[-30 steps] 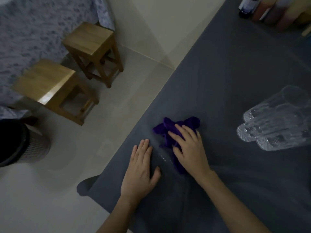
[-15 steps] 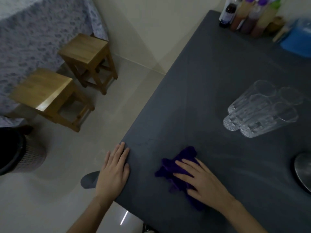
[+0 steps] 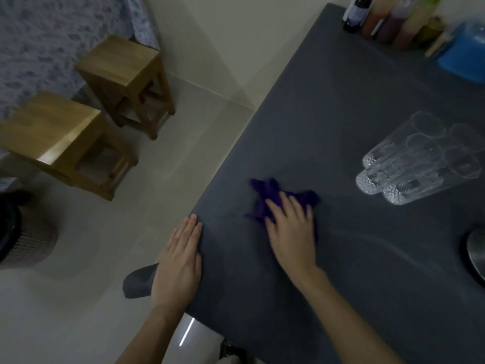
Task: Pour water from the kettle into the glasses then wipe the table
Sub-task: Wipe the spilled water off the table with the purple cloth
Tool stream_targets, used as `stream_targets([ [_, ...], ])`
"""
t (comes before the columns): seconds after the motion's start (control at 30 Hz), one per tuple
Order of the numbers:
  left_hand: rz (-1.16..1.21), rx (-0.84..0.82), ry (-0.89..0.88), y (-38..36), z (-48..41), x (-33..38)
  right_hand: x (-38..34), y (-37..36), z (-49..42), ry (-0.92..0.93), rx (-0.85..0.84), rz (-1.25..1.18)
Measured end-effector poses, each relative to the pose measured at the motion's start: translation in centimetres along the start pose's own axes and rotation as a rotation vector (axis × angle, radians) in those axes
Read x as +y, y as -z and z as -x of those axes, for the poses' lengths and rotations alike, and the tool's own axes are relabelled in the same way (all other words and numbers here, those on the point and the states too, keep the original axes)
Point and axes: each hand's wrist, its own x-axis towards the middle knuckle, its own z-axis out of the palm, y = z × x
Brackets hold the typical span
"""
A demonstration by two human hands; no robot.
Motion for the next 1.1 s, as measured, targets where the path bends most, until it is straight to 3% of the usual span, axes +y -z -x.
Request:
stream_targets([
  [0.13,0.058,0.012,-0.006,0.2,0.3,0.1,-6.9,-1.7,1.7,0.324,-0.132,-0.044],
  [0.2,0.072,0.003,0.004,0.4,0.3,0.2,-7.8,-1.7,3.4,0.400,-0.165,-0.051],
  [0.37,0.043,0.008,0.011,0.2,0.3,-0.2,-1.7,-0.6,6.4,0.451,-0.177,0.017],
  [0.5,0.050,0.008,0.023,-0.1,0.2,-0.2,8.0,2.4,8.8,0.264,-0.162,0.095],
  [0.63,0.026,0.008,0.021,-0.2,0.3,-0.3,17.7,5.8,12.6,-0.095,-0.138,0.102],
  [0.73,-0.028,-0.022,0.025,-0.2,0.3,0.1,20.8,6.7,15.5,-0.287,-0.039,0.077],
  [0.87,-0.163,-0.097,0.009,-0.3,0.0,0.6,19.8,5.4,16.1,-0.329,0.041,0.013],
  [1.0,-0.177,-0.103,-0.098,-0.8,-2.0,1.3,14.1,3.6,13.1,-0.328,0.070,-0.010],
  [1.1,-0.100,-0.067,-0.101,-1.0,-4.4,2.6,7.4,2.3,9.2,-0.187,0.022,-0.102],
])
